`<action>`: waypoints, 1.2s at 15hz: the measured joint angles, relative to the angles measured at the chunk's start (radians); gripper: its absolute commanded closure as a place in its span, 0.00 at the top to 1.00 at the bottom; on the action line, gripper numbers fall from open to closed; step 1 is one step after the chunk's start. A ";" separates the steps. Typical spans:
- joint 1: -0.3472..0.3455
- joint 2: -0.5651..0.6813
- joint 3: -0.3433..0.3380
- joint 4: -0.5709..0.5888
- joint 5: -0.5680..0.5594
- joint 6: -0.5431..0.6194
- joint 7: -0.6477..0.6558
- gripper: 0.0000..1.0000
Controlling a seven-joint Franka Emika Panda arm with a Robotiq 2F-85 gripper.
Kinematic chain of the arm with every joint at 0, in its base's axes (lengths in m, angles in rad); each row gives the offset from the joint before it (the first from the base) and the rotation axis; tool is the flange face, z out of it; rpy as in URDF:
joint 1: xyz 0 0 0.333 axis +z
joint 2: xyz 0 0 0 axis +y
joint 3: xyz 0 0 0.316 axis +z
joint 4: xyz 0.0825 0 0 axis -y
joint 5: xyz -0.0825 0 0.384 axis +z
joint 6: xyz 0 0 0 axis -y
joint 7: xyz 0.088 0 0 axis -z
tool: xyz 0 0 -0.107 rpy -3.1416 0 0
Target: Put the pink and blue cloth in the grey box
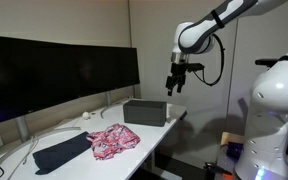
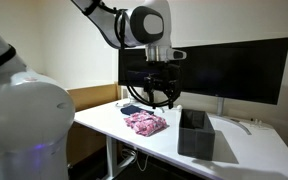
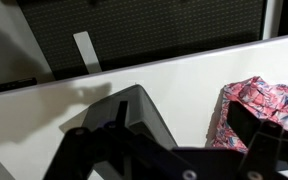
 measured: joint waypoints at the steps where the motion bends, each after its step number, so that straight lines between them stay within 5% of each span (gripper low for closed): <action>1: 0.000 0.000 0.000 0.000 0.000 0.000 0.000 1.00; 18: 0.066 0.005 0.082 0.048 0.004 0.000 0.001 1.00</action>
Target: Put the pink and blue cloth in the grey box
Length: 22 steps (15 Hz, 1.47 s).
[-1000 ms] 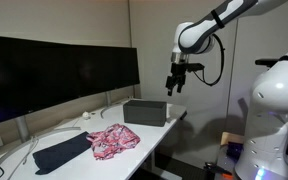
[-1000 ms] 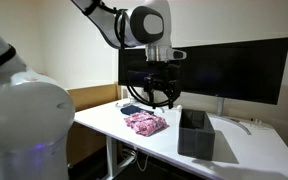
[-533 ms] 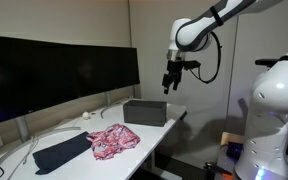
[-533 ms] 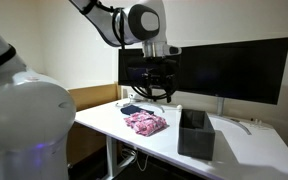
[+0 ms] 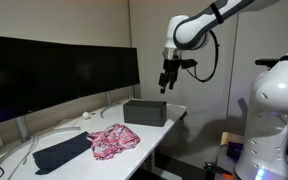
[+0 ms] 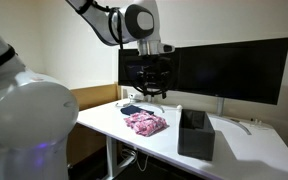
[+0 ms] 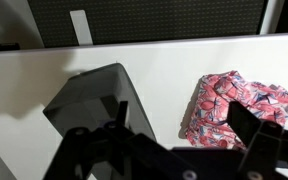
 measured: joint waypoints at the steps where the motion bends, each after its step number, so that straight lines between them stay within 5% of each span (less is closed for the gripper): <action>1: 0.010 0.000 0.007 0.003 0.001 0.000 0.001 1.00; 14: 0.141 0.070 0.122 0.107 0.041 0.002 0.043 1.00; 22: 0.151 0.101 0.146 0.144 0.041 0.011 0.050 1.00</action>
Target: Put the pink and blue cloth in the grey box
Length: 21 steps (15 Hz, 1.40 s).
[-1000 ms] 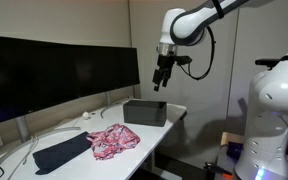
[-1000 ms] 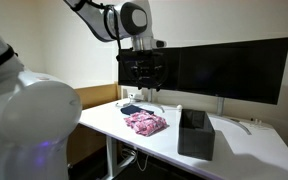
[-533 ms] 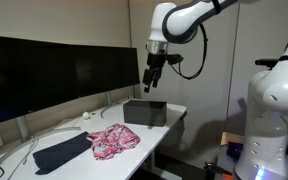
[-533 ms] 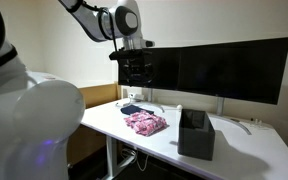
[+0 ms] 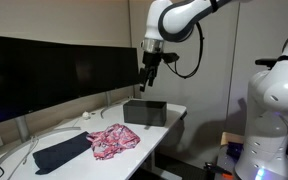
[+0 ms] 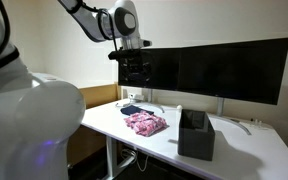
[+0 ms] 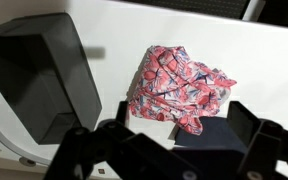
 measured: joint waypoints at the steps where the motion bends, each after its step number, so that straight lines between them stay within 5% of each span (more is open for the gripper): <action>1: 0.000 0.000 0.000 0.003 0.000 0.007 0.000 1.00; 7: 0.004 0.105 0.051 0.081 0.000 0.138 0.055 1.00; 14: 0.005 0.357 0.076 0.214 -0.005 0.157 0.136 1.00; 21: 0.007 0.579 0.067 0.301 -0.144 0.209 0.253 1.00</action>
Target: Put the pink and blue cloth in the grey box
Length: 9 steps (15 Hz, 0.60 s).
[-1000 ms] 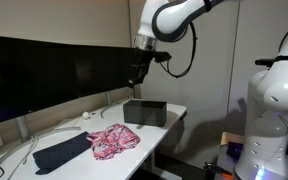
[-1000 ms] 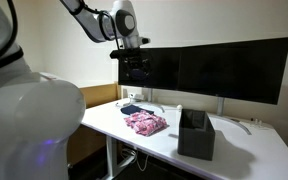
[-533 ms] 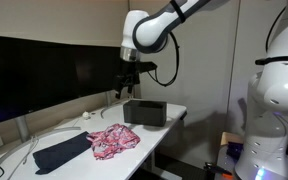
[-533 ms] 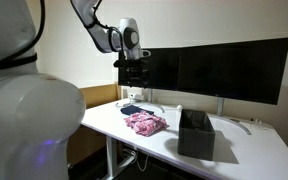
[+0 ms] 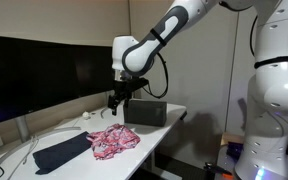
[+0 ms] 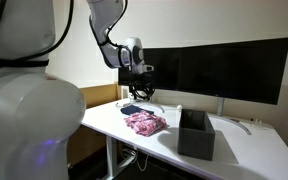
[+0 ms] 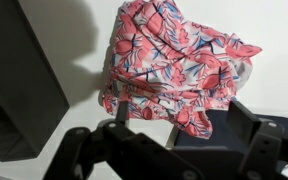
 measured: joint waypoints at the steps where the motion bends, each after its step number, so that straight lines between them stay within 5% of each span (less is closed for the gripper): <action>1: 0.002 0.030 -0.003 0.015 -0.025 0.004 0.018 1.00; 9: 0.083 0.233 -0.067 0.143 -0.082 0.004 0.074 1.00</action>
